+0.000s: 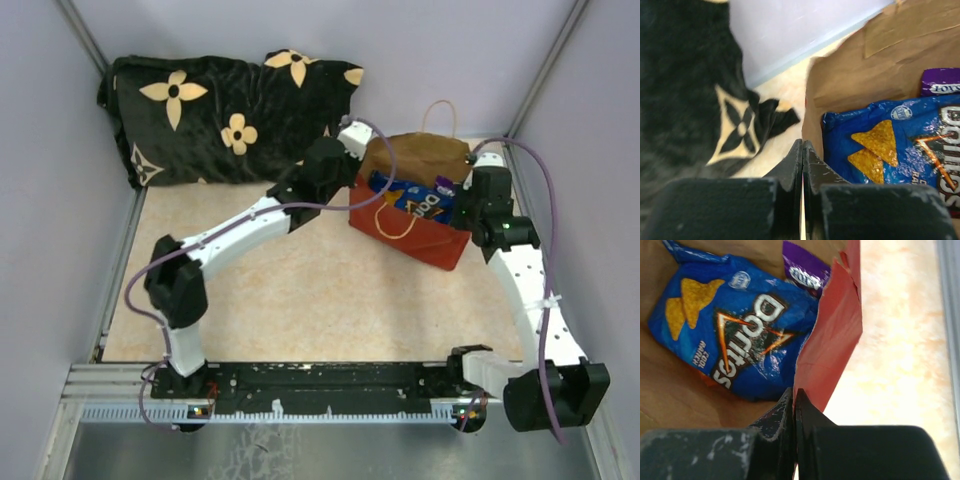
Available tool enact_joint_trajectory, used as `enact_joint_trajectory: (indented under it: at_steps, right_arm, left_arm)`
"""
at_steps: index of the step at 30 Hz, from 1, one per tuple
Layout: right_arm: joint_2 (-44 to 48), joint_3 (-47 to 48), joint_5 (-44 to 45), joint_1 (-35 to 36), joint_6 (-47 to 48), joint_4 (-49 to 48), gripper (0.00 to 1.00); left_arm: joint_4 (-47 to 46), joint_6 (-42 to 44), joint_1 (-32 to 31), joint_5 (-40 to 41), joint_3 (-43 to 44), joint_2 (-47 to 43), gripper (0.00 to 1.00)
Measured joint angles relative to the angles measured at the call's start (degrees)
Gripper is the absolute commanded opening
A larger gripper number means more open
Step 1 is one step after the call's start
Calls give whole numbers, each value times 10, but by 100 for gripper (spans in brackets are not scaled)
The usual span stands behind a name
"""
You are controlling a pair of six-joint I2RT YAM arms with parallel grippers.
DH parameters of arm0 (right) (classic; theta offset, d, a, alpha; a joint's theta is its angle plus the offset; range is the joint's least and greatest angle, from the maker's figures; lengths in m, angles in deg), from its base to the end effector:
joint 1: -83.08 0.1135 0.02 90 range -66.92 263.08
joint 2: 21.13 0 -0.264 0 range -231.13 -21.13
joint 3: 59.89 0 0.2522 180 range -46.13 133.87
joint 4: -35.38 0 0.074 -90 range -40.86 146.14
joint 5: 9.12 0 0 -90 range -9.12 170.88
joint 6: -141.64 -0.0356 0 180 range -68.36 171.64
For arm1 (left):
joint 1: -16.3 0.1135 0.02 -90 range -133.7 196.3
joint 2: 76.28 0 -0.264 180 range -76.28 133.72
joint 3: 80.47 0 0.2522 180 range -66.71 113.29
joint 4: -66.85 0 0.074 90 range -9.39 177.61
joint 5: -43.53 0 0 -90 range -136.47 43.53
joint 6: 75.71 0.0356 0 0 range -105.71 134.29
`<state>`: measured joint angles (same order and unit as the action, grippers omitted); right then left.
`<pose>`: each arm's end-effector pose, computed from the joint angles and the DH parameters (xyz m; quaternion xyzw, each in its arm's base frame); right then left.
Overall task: Take the snacks out of the paper bag
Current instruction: Adjust the paper bag at the center of the board.
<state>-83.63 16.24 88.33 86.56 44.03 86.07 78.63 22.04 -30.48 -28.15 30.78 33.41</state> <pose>0.2303 0.0094 0.3412 0.0611 0.8917 -0.0149 0.4483 0.3281 -0.3328 0.3498 0.2563 0.7201 -0.0964 0.6376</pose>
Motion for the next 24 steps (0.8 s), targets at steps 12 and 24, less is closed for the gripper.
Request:
enact_joint_trajectory:
  at_steps: [12, 24]
  right_arm:
    - [-31, 85, 10, 205, 21, -5, 99]
    - [-60, 206, 294, 204, -69, 94, 91]
  left_arm:
    - [98, -28, -1, 66, -158, -268, 100]
    - [219, 63, 33, -37, 109, -35, 100]
